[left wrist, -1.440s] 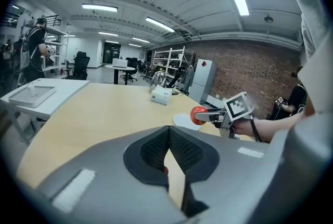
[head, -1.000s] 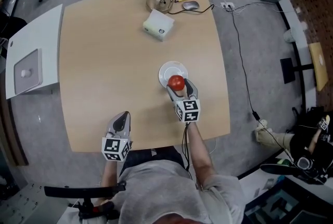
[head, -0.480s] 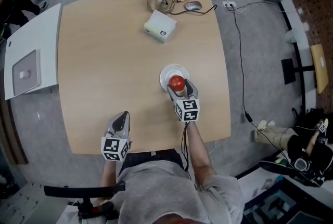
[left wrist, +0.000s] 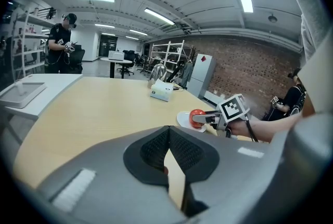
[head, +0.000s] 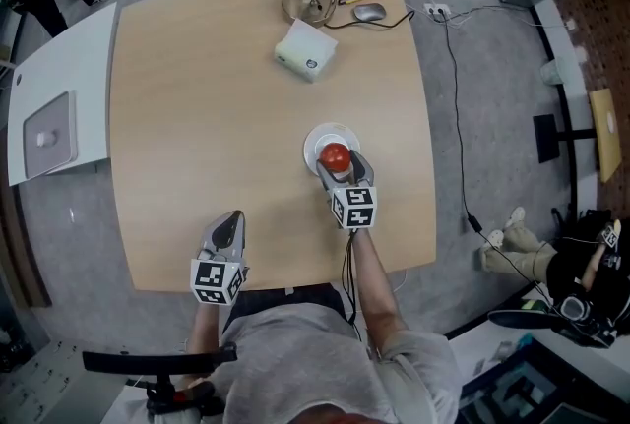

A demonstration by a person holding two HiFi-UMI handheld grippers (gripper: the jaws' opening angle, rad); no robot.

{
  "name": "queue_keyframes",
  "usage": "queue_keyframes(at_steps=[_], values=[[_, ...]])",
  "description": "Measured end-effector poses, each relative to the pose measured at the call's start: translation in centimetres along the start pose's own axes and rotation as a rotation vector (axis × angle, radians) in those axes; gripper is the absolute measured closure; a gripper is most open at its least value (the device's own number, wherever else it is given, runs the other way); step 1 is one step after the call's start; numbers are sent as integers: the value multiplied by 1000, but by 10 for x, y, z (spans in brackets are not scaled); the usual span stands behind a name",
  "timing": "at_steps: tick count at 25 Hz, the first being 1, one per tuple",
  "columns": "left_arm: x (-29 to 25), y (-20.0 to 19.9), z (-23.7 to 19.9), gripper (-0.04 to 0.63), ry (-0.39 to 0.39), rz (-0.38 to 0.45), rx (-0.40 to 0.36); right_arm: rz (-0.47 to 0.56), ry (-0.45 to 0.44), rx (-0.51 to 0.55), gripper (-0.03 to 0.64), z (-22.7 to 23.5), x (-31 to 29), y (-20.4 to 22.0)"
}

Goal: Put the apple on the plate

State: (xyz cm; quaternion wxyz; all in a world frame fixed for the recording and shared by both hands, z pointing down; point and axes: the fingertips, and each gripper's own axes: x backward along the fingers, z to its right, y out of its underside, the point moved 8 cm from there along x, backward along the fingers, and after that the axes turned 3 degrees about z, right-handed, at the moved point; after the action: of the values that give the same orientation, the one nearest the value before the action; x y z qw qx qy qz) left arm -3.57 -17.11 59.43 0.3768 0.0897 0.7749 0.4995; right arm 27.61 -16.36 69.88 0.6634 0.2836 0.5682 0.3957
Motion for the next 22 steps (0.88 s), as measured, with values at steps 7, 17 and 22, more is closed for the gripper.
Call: queue_keyframes(at_steps=[7, 17, 22], values=[[-3, 0, 3, 575, 2, 3, 2, 6, -1, -7, 236, 3, -2, -2], [-6, -2, 3, 575, -1, 8, 4, 13, 2, 4, 221, 7, -3, -8], [-7, -6, 6, 575, 1, 16, 1, 16, 2, 11, 221, 9, 0, -12]])
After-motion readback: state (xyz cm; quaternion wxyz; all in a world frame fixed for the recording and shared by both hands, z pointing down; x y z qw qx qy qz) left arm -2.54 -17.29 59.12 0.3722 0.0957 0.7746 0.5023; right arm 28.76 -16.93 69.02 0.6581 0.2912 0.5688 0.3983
